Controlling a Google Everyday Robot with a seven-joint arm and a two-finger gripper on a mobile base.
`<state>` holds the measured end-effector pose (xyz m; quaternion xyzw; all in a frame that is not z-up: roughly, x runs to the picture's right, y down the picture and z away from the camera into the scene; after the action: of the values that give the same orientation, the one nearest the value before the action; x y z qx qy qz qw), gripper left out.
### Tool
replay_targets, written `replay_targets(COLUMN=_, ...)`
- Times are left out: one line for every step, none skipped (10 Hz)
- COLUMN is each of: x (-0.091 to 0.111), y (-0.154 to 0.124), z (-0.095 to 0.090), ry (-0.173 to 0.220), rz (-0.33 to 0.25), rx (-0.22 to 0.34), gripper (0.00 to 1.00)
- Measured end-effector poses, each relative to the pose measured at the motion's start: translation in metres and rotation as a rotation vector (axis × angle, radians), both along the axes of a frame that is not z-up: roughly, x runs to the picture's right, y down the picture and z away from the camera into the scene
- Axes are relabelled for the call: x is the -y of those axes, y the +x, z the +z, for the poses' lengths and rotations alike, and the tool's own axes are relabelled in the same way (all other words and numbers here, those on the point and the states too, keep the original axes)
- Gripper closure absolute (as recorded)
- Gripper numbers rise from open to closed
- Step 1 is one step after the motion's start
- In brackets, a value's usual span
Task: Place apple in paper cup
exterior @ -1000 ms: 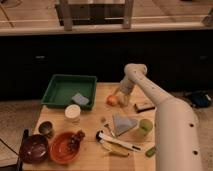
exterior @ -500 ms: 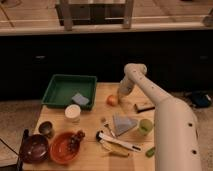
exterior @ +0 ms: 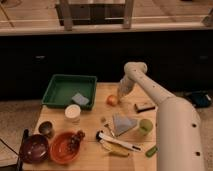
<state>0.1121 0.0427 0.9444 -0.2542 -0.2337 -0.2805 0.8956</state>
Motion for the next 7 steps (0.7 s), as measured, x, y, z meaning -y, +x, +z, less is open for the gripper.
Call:
replay_targets(x=0.0040, y=-0.0006, z=-0.0056, ry=0.004, rz=-0.003, rx=-0.002, gripper=0.95)
replay_targets(x=0.0056, y=-0.0011, z=-0.0089, ry=0.005, rz=-0.004, rx=-0.004, gripper=0.91)
replay_targets(x=0.0058, y=0.0010, z=-0.0074, ry=0.009, rz=0.000, rx=-0.012, gripper=0.78)
replay_targets(x=0.0047, y=0.0023, z=-0.0046, ry=0.012, rz=0.003, rx=-0.016, gripper=0.70)
replay_targets(x=0.0035, y=0.0050, z=-0.0016, ry=0.015, rz=0.007, rx=-0.022, gripper=0.60)
replay_targets(x=0.0042, y=0.0064, z=-0.0005, ry=0.018, rz=0.009, rx=-0.024, gripper=0.50)
replay_targets(x=0.0045, y=0.0080, z=0.0005, ry=0.020, rz=0.009, rx=-0.028, gripper=0.40)
